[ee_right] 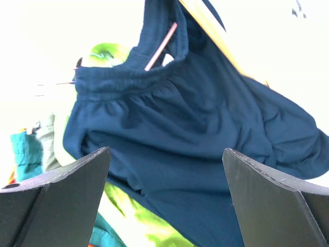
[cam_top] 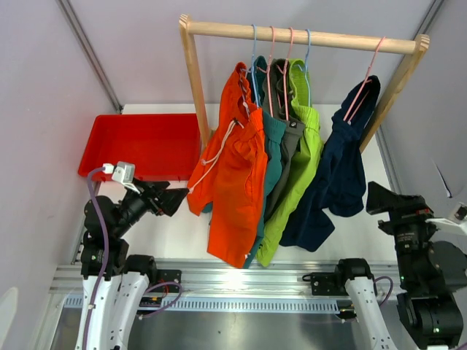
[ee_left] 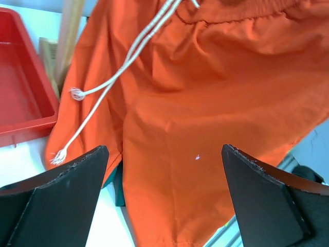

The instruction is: Remove the shorts from the hanger

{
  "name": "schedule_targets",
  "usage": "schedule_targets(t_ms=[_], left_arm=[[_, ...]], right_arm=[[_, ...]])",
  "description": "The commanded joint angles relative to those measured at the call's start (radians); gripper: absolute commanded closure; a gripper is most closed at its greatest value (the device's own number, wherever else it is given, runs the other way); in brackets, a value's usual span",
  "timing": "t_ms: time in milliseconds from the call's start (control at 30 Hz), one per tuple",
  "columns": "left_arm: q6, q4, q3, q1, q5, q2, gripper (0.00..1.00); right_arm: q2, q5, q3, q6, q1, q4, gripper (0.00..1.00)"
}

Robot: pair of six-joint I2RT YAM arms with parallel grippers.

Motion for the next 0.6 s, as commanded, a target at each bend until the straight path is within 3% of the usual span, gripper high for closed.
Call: schedule_targets(t_ms=[0,67,100,167,233,300,333,433,467,533,567], left_arm=[[-0.010,0.032,0.004,-0.004,0.041,0.007,0.01],[-0.034,0.041,0.000,-0.004,0.044,0.007,0.01],[-0.074,0.102,-0.031,-0.004,0.128,0.009,0.01],[-0.111,0.167,-0.056,-0.004,0.167,0.030,0.01],[-0.165,0.239,-0.097,-0.004,0.257,0.054,0.01],[-0.215,0.276,-0.100,-0.004,0.242,0.076,0.01],[-0.208,0.244,-0.085,-0.004,0.169,0.076,0.01],[-0.124,0.109,0.085,-0.009,0.060,0.117,0.01],[-0.105,0.074,0.227,-0.010,0.008,0.151,0.01],[-0.064,0.034,0.356,-0.035,-0.018,0.258,0.01],[-0.056,0.026,0.395,-0.071,-0.098,0.290,0.01]], right_arm=[[0.006,-0.004,0.065,-0.070,-0.006,-0.070,0.01],[-0.026,-0.007,0.080,-0.077,-0.005,-0.060,0.01],[-0.041,-0.012,0.076,-0.074,-0.001,-0.038,0.01],[-0.115,0.023,0.041,-0.052,0.002,0.010,0.01],[-0.178,0.069,-0.005,-0.021,-0.001,0.062,0.07],[-0.250,0.130,-0.070,-0.037,-0.001,0.133,0.15],[-0.243,0.137,-0.072,-0.076,-0.001,0.141,0.15],[-0.156,0.080,-0.075,-0.119,0.002,0.128,0.02],[-0.125,0.022,-0.076,-0.123,0.002,0.116,0.00],[-0.053,-0.038,-0.096,-0.112,-0.001,0.107,0.01],[-0.036,-0.082,-0.108,-0.107,-0.006,0.122,0.01]])
